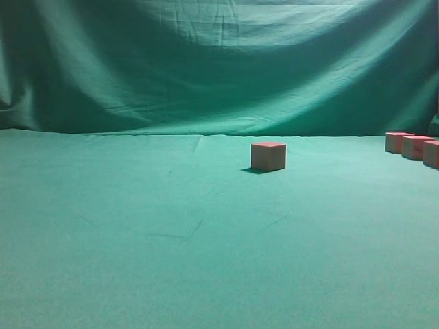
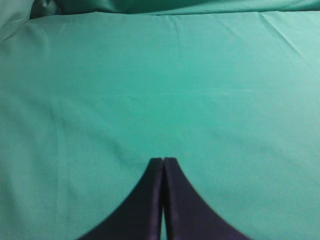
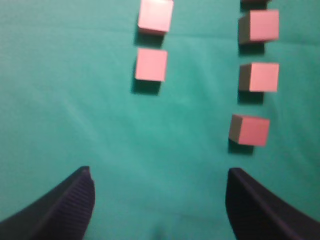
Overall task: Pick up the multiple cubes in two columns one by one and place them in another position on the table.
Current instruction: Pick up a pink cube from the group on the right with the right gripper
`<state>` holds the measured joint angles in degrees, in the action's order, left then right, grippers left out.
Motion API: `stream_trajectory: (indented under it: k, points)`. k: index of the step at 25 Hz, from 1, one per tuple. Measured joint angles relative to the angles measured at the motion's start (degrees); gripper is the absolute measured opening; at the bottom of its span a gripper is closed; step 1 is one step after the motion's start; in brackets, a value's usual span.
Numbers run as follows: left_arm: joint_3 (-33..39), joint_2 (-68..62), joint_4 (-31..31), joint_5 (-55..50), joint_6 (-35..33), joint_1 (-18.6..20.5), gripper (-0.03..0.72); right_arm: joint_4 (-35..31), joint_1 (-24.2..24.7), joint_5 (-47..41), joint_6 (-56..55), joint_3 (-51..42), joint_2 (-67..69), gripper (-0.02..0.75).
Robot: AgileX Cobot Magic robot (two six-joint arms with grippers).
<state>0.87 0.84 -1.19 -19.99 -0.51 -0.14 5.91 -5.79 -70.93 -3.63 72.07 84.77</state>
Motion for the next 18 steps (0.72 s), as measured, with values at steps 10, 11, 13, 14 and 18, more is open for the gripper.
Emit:
stream_trajectory:
  k: [10,11,13,14,18]
  points:
    - [0.00,0.00,0.00,0.00,0.00,0.00,0.000,1.79,11.48,12.74,-0.12,-13.31,0.00,0.542]
    - [0.00,0.00,0.00,0.00,0.00,0.00,0.000,2.43,12.42,13.94,-0.12,-13.76,0.00,0.542]
    - [0.00,0.00,0.00,0.00,0.00,0.00,0.000,3.34,14.01,15.69,-0.12,-13.99,0.16,0.542]
    - [0.00,0.00,0.00,0.00,0.00,0.00,0.000,4.08,14.70,16.41,-0.12,-13.99,0.54,0.542]
    - [0.00,0.00,0.00,0.00,0.00,0.00,0.000,4.96,15.83,18.38,0.32,-13.99,4.02,0.542]
